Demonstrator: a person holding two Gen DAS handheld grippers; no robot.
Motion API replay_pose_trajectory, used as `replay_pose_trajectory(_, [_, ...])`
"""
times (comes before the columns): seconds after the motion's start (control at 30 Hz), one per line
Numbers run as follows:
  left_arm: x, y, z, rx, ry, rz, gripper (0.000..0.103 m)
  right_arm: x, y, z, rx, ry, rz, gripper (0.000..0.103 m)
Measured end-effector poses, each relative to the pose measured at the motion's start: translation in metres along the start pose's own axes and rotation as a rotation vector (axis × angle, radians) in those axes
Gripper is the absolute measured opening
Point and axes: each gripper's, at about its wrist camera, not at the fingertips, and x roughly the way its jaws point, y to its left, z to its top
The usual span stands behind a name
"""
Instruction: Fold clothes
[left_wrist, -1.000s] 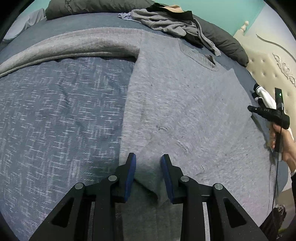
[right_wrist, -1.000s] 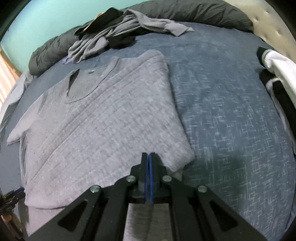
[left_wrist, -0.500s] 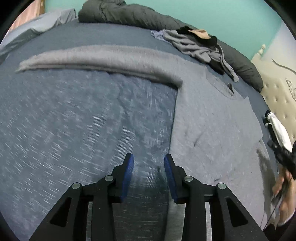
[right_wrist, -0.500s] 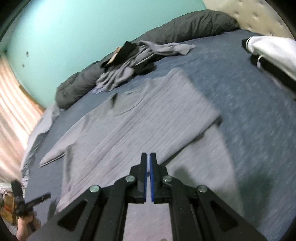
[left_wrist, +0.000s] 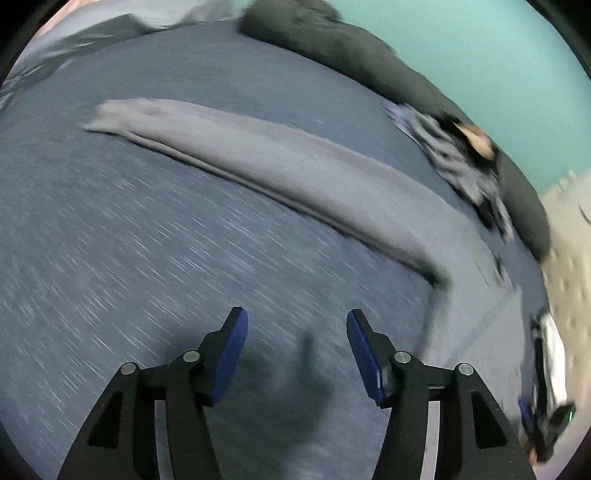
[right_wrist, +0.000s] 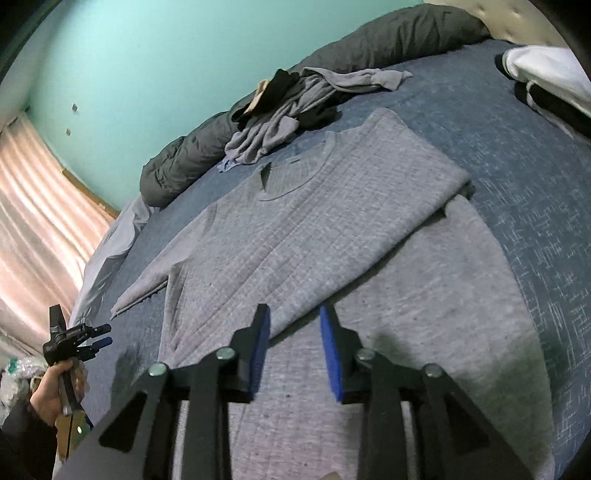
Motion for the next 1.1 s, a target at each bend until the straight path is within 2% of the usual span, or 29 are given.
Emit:
replay_pose_trajectory(0.23, [0.012,0.091,0.057,-0.2,-0.063,0.076,0.06,0.002,-0.012,-0.002,0.045,0.009,-0.053,0.054])
replay_pose_trajectory(0.37, [0.022,0.131,0.079,-0.274,-0.091,0.126,0.06,0.004,-0.018,0.001,0.062,0.013,-0.116,0.064])
replay_pose_trajectory(0.47, [0.028,0.155,0.094,-0.316,-0.118,0.135,0.065,0.002,-0.02,0.004,0.062,0.003,-0.15,0.069])
replay_pose_trajectory(0.6, [0.036,0.167,0.112,-0.321,-0.152,0.144,0.069,0.0,-0.02,0.008,0.046,-0.015,-0.201,0.076])
replay_pose_trajectory(0.93, [0.046,0.179,0.137,-0.395,-0.211,0.112,0.071,0.012,-0.018,0.005,0.029,0.016,-0.237,0.08])
replay_pose_trajectory(0.97, [0.047,0.179,0.138,-0.399,-0.211,0.107,0.068,0.012,-0.017,0.004,0.026,0.018,-0.235,0.081])
replay_pose_trajectory(1.0, [0.048,0.179,0.139,-0.401,-0.211,0.103,0.058,0.012,-0.016,0.004,0.024,0.018,-0.234,0.081])
replay_pose_trajectory(1.03, [0.049,0.178,0.14,-0.389,-0.206,0.107,0.042,0.012,-0.015,0.004,0.02,0.017,-0.233,0.081])
replay_pose_trajectory(1.1, [0.05,0.176,0.142,-0.376,-0.203,0.107,0.028,0.011,-0.013,0.005,0.013,0.013,-0.232,0.081])
